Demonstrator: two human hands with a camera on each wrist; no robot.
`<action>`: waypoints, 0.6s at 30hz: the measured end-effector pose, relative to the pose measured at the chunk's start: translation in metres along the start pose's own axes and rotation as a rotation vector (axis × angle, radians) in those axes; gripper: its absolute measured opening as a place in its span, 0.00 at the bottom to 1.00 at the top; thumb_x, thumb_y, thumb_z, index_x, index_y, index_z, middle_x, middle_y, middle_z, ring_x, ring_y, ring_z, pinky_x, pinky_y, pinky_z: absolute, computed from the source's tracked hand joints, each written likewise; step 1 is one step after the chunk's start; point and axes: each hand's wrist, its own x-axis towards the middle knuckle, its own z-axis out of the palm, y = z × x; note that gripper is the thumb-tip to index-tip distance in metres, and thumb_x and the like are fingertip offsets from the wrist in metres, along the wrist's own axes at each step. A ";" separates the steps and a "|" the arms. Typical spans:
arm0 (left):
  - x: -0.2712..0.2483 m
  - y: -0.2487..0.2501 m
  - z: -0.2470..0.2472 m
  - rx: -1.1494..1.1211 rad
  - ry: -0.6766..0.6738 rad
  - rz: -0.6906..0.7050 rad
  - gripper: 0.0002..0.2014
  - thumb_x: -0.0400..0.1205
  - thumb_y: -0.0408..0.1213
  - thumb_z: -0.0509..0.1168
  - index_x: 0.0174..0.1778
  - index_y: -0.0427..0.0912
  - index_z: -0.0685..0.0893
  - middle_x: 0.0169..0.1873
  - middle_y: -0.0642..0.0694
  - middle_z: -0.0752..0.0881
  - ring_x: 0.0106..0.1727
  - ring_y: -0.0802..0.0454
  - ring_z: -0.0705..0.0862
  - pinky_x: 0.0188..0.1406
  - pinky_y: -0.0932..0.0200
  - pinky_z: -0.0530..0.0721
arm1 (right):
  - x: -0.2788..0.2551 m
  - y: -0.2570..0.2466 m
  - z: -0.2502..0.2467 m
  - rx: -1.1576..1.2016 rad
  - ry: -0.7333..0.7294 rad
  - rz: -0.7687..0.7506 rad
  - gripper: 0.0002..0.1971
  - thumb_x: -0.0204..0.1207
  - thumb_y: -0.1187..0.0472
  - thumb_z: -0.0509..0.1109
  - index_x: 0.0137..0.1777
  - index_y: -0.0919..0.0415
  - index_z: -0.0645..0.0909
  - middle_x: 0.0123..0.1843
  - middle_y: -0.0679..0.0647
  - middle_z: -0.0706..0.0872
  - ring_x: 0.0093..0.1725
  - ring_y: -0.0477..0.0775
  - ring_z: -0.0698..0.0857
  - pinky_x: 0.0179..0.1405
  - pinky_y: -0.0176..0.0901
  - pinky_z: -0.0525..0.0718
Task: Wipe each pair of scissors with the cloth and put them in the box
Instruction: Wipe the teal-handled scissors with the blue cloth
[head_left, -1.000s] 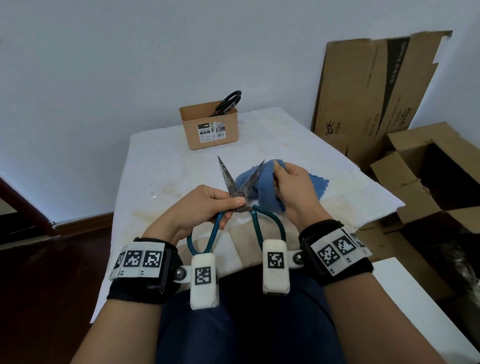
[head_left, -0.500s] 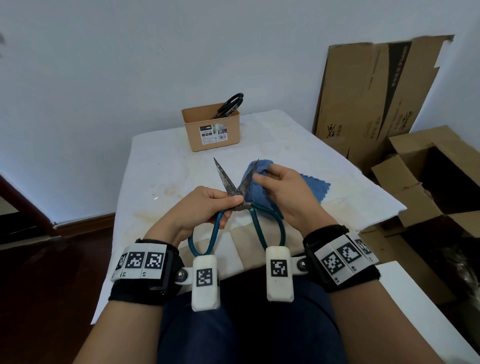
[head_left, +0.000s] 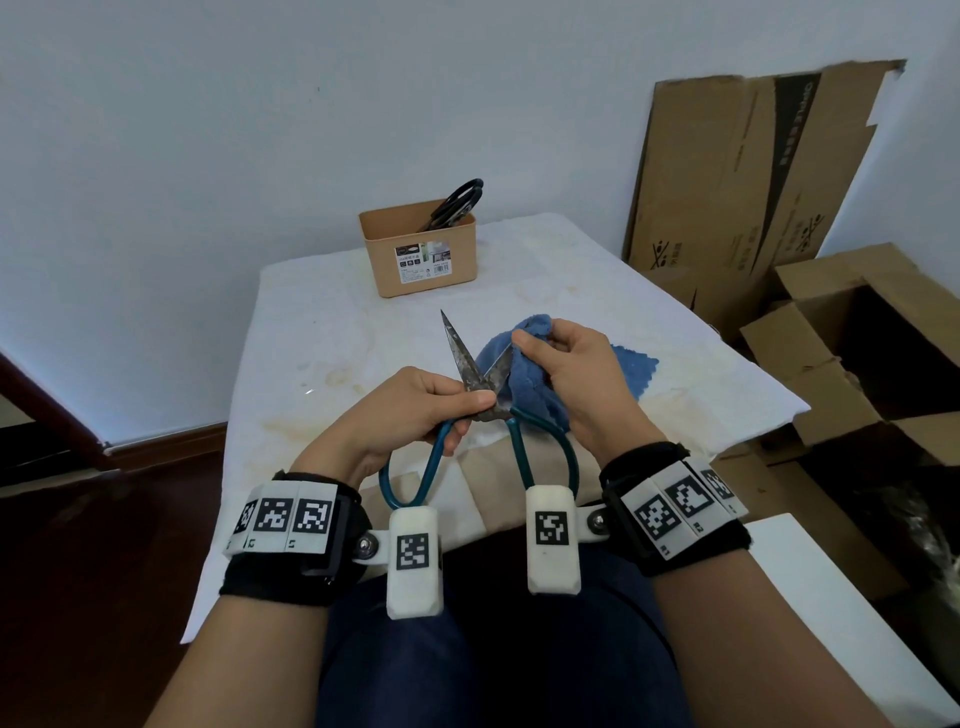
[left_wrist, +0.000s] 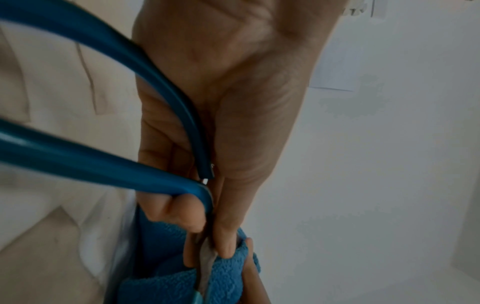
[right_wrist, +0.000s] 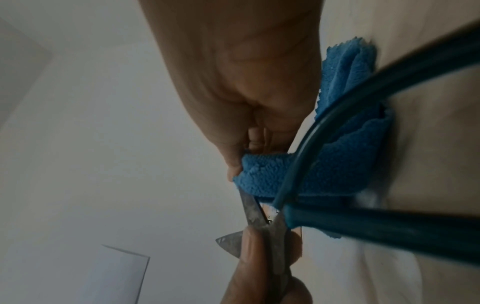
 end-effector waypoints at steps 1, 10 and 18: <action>0.000 0.000 -0.001 0.003 0.000 -0.001 0.19 0.80 0.45 0.74 0.29 0.34 0.83 0.24 0.38 0.77 0.24 0.50 0.75 0.30 0.63 0.80 | 0.000 0.000 0.000 0.015 0.000 0.008 0.05 0.82 0.66 0.68 0.48 0.66 0.84 0.44 0.60 0.91 0.41 0.52 0.90 0.44 0.42 0.91; -0.001 -0.003 -0.005 0.011 -0.006 -0.004 0.20 0.80 0.45 0.74 0.28 0.34 0.82 0.24 0.37 0.77 0.25 0.49 0.75 0.33 0.61 0.80 | 0.008 0.006 -0.007 0.036 0.083 0.076 0.10 0.84 0.60 0.66 0.49 0.63 0.87 0.47 0.62 0.91 0.46 0.55 0.88 0.53 0.49 0.88; 0.001 -0.004 -0.006 0.000 0.014 -0.034 0.20 0.80 0.46 0.74 0.31 0.33 0.83 0.24 0.37 0.78 0.25 0.48 0.76 0.34 0.60 0.80 | 0.004 -0.005 -0.005 0.173 0.031 0.069 0.08 0.85 0.64 0.63 0.53 0.64 0.84 0.58 0.70 0.87 0.58 0.61 0.88 0.64 0.51 0.84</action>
